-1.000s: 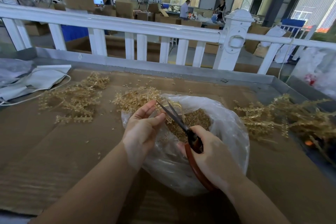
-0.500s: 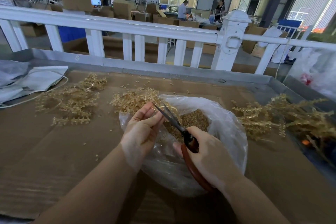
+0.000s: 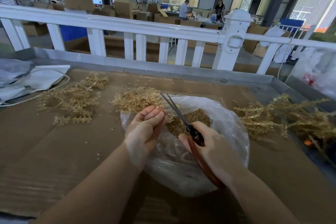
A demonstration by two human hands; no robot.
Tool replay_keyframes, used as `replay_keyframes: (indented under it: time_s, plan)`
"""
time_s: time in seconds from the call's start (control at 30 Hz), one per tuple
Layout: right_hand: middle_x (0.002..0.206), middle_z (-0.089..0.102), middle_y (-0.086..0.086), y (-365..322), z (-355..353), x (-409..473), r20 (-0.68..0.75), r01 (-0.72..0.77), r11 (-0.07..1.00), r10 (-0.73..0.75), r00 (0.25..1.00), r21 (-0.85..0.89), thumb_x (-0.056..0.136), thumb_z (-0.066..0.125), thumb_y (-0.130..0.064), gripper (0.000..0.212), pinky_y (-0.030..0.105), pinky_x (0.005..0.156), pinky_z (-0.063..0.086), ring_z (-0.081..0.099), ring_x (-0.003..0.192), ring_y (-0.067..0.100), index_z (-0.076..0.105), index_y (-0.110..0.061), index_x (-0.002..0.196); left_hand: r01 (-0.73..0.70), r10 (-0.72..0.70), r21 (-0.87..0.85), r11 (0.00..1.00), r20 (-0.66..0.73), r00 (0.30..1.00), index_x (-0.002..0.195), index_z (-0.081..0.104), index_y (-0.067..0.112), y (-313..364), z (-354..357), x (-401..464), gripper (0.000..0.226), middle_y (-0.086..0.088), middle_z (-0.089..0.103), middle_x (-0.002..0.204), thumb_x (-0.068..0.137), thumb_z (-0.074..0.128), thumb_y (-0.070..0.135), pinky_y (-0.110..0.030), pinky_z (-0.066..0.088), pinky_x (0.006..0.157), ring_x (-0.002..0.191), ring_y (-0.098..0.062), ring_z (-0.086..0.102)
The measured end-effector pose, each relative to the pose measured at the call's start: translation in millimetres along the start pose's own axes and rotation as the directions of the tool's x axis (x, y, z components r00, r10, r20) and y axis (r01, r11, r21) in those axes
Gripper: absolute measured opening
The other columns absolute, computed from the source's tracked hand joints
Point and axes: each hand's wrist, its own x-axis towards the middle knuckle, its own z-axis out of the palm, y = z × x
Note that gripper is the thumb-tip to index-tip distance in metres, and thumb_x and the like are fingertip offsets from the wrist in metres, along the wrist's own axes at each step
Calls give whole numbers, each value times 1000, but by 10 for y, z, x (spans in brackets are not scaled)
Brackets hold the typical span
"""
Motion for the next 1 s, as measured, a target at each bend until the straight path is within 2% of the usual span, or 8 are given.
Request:
replay_keyframes:
  time_s: [0.1,0.23,0.4,0.53,0.67,0.77,0.83,1.0]
  plan:
    - [68,55,-9,-12,7,-23,12,28,996,-27,1000,-88,87,50,-56,26,15,58,36,52,65,1,53,-30,90,25,-26,-25,999,-8,1000,98,58,4,4,11,8,25,-4,70,68,81,55,-15,-21,54,48,61,-12,70]
    - [74,53,-15,-4,22,-33,-3,59,983,-61,998,-175,87,49,-58,28,13,62,33,50,74,0,54,-32,97,88,-87,-79,993,21,996,124,52,-1,19,13,31,40,-11,66,95,86,54,-11,-24,58,56,84,-19,66]
    - [86,56,-12,13,32,-63,-24,78,953,-89,996,-293,87,43,-63,35,16,71,39,50,85,5,51,-34,104,117,-116,-108,987,19,993,134,47,0,14,27,39,45,-10,65,97,90,49,-9,-20,57,56,85,-17,64]
    - [82,52,-12,8,43,-73,-30,89,936,-106,994,-341,86,42,-64,32,14,65,31,47,82,6,46,-35,96,118,-117,-115,986,17,993,127,51,4,-4,42,24,38,-8,64,90,92,46,-10,-18,55,51,79,-15,62]
    - [81,53,-11,4,72,-58,-26,101,940,-116,993,-327,87,42,-64,33,16,67,37,49,80,5,48,-32,96,96,-95,-69,993,9,995,98,57,5,-14,75,-8,22,-5,65,72,90,45,-12,-18,55,49,59,-11,66]
    - [73,51,-10,-2,85,-34,-11,90,951,-98,995,-295,88,44,-62,30,15,61,35,48,70,4,45,-32,89,67,-68,-53,996,-6,998,108,54,5,-22,81,-14,27,-6,64,80,89,47,-13,-17,54,48,71,-14,63]
    - [67,49,-10,-6,75,-19,9,77,965,-77,997,-250,88,46,-59,29,15,56,33,48,63,2,44,-31,85,58,-59,-52,997,-7,998,106,54,5,-19,77,-13,27,-7,64,83,88,49,-14,-18,54,48,74,-15,63]
    - [60,47,-9,-14,26,23,63,55,983,-45,997,-176,89,49,-55,30,16,54,34,47,55,2,41,-30,76,38,-38,-28,999,-12,999,94,55,5,-15,77,-17,23,-8,64,81,85,52,-15,-19,55,49,64,-13,67]
